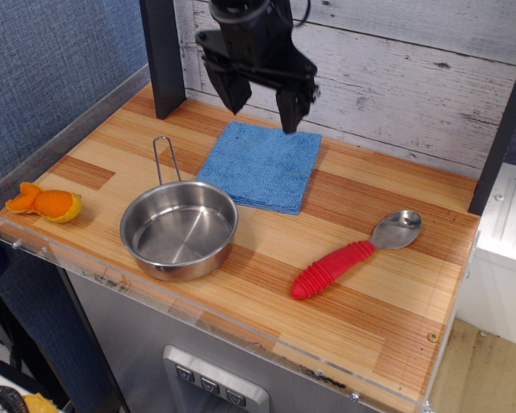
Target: Slide the blue rag next to the goldfish.
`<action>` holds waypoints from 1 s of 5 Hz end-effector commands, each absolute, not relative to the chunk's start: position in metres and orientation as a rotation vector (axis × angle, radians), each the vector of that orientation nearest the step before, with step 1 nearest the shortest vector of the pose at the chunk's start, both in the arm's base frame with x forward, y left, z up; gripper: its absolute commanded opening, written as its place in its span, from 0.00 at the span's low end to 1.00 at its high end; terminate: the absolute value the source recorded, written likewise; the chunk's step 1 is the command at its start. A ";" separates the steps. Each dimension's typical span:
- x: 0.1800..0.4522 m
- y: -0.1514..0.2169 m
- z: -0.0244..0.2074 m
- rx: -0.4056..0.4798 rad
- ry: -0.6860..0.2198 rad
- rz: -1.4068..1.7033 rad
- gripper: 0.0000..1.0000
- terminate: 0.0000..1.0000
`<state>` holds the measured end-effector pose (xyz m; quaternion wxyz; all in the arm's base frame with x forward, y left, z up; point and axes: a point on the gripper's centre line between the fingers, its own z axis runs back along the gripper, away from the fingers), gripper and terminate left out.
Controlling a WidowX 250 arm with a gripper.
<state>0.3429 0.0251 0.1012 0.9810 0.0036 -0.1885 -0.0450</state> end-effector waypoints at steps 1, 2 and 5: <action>0.366 0.040 0.096 0.021 -0.403 -0.041 1.00 0.00; 0.371 0.043 0.082 0.022 -0.388 -0.033 1.00 0.00; 0.385 0.033 0.053 0.013 -0.402 -0.054 1.00 0.00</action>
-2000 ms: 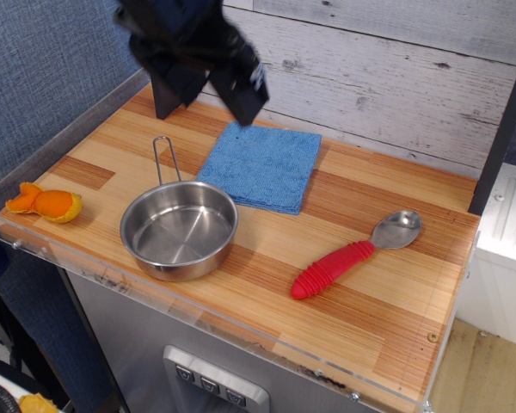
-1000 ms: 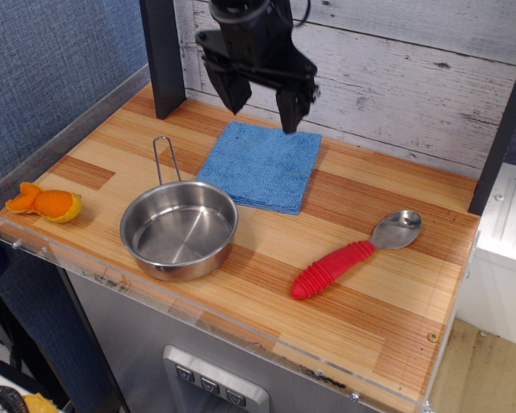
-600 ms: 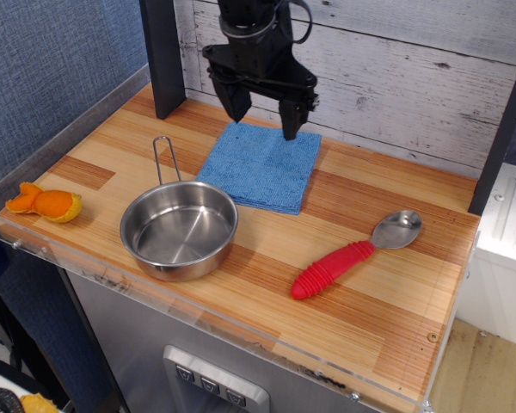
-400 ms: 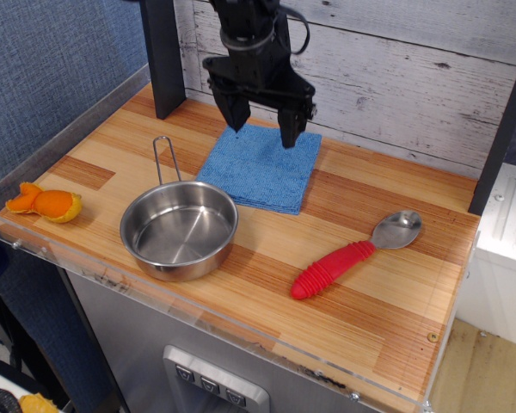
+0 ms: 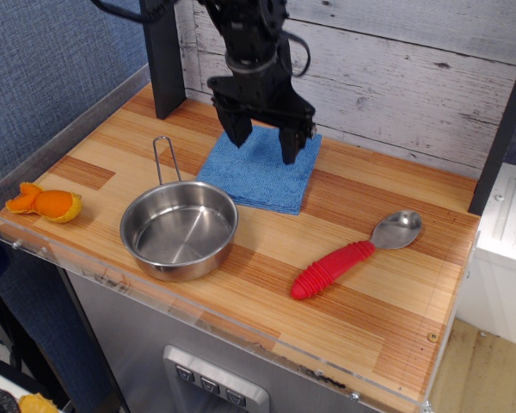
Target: Slide the blue rag next to the goldfish.
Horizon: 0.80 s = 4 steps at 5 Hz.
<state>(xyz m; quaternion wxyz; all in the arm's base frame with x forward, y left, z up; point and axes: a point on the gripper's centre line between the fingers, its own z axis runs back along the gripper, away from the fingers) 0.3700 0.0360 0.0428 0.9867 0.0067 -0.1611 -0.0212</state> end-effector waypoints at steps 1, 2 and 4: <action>0.397 0.031 0.048 -0.014 -0.390 -0.037 1.00 0.00; 0.398 0.035 0.046 -0.006 -0.385 -0.025 1.00 0.00; 0.383 0.056 0.033 0.033 -0.297 -0.006 1.00 0.00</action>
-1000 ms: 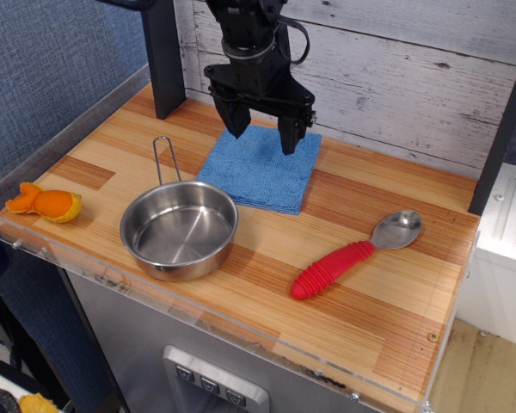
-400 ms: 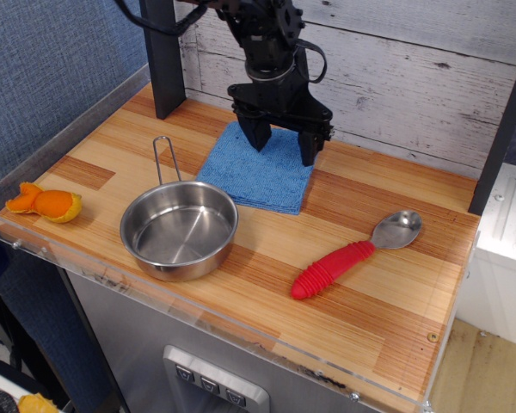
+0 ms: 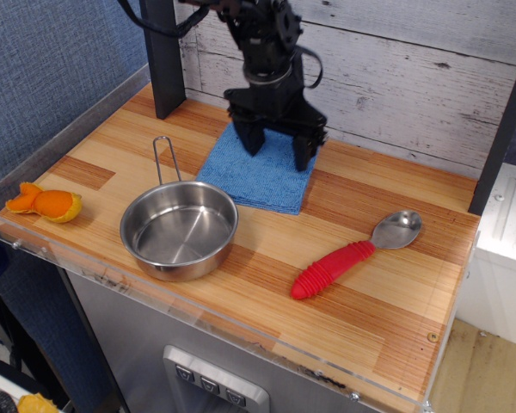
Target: Slide the blue rag next to the goldfish.
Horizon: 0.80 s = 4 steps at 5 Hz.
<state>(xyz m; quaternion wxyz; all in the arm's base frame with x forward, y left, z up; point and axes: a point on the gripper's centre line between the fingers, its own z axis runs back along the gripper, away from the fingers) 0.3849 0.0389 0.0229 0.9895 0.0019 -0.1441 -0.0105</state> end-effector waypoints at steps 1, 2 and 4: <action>0.375 0.065 0.028 0.046 -0.272 -0.001 1.00 0.00; 0.371 0.072 0.020 0.042 -0.236 0.010 1.00 0.00; 0.355 0.104 0.005 0.072 -0.211 0.091 1.00 0.00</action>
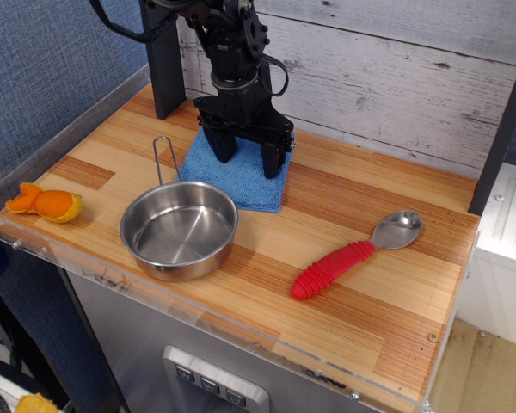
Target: Slide the blue rag next to the goldfish.
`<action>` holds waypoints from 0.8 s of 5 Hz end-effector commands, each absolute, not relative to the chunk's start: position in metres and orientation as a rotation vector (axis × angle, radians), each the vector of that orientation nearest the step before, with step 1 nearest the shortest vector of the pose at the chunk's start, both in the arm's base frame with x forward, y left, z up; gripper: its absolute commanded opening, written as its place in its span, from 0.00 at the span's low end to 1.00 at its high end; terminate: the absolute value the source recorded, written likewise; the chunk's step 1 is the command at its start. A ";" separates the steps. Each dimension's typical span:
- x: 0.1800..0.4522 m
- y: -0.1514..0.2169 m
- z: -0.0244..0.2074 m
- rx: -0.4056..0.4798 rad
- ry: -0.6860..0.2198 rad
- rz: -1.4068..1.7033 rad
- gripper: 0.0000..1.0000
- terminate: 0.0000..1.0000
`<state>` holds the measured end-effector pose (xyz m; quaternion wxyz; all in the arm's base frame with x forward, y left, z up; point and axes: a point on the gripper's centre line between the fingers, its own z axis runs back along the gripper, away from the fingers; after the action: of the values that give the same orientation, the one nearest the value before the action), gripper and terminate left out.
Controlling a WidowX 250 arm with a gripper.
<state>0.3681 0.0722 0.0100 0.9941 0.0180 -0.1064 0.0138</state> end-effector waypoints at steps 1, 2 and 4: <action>0.345 0.125 0.007 0.117 -0.205 0.125 1.00 0.00; 0.335 0.141 0.012 0.145 -0.206 0.161 1.00 0.00; 0.301 0.168 0.019 0.153 -0.192 0.273 1.00 0.00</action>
<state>0.3061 0.1602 0.0113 0.9849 0.0681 -0.0883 0.1322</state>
